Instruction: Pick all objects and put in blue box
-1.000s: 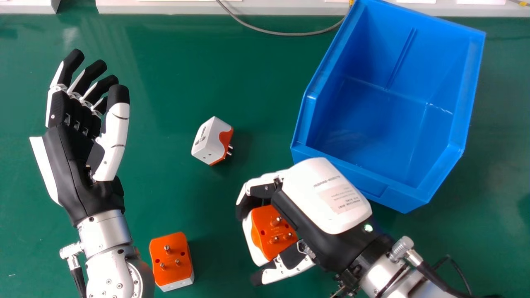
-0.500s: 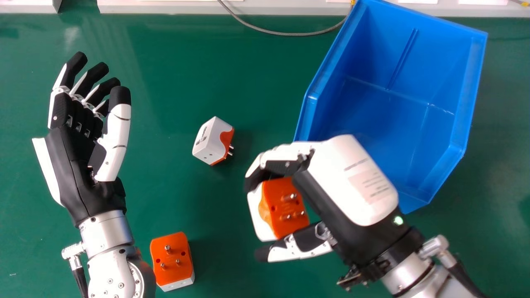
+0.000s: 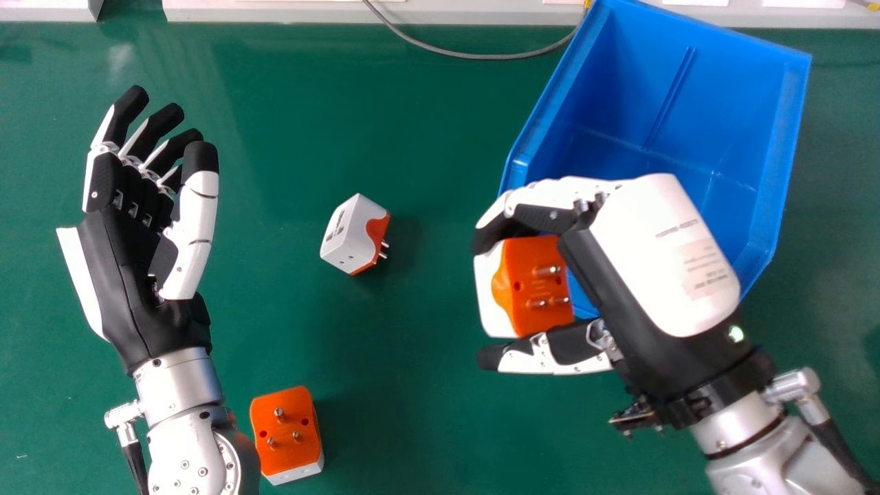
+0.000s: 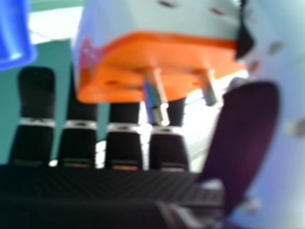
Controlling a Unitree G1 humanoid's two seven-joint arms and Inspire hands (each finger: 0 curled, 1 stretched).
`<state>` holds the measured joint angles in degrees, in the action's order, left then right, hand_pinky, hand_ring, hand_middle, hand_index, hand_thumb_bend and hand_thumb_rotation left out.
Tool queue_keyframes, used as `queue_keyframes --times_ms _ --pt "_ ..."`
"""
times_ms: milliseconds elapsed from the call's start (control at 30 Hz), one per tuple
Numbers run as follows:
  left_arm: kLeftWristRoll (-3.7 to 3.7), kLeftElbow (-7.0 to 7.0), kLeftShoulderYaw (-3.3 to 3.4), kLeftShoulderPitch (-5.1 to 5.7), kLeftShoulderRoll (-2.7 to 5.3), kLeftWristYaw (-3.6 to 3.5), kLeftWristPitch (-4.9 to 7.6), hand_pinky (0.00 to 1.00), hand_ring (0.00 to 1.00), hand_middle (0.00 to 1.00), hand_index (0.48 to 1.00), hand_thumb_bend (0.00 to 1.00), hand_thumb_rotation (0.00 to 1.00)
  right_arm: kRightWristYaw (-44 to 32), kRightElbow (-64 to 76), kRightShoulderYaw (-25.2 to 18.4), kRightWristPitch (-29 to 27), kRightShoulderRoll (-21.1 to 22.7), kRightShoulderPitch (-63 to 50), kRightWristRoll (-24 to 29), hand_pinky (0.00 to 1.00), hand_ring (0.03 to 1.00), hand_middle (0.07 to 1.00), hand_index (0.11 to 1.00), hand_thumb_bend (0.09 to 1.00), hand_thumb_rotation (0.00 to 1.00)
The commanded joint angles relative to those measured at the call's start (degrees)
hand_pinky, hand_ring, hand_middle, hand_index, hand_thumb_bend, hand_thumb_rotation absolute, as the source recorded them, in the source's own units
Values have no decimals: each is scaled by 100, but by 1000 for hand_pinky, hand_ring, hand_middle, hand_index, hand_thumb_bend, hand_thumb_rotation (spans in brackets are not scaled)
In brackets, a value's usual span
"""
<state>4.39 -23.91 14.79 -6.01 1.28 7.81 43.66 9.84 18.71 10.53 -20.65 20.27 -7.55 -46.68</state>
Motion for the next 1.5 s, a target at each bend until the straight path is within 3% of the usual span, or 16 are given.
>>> queue_keyframes --times_ms 0,167,433,633,800,1033,1200,1467 --pt "-58 68 -46 -69 -22 -13 147 645 701 755 800 657 413 89 229 -158 -58 -9 167 121 336 450 503 472 498 0" --pt "-67 76 -45 -79 -20 0 140 645 701 755 798 654 410 69 316 -326 18 -8 260 26 329 442 503 479 497 0" --pt "-10 32 -29 -119 -20 -20 119 644 702 755 795 651 406 214 259 -473 28 -7 477 -109 328 441 498 477 498 0" --pt "-29 49 -16 -114 -48 -10 93 646 702 756 796 655 406 214 279 -527 108 -7 598 -183 329 437 495 476 498 0" --pt "8 19 -3 -137 -56 -32 123 650 706 758 801 659 410 285 162 -587 135 53 780 -275 337 433 494 472 499 0" --pt "-20 -34 0 -167 -72 -37 181 652 708 760 804 656 410 186 -69 -735 300 130 1055 -243 335 426 495 474 499 0" --pt "-46 -14 2 -164 -61 1 180 649 706 759 804 654 410 161 -292 -809 446 237 1274 -247 330 422 489 483 498 0" --pt "-27 -46 10 -165 -75 -17 232 650 707 759 806 653 409 103 -600 -875 548 478 1590 -171 317 421 474 497 497 0"
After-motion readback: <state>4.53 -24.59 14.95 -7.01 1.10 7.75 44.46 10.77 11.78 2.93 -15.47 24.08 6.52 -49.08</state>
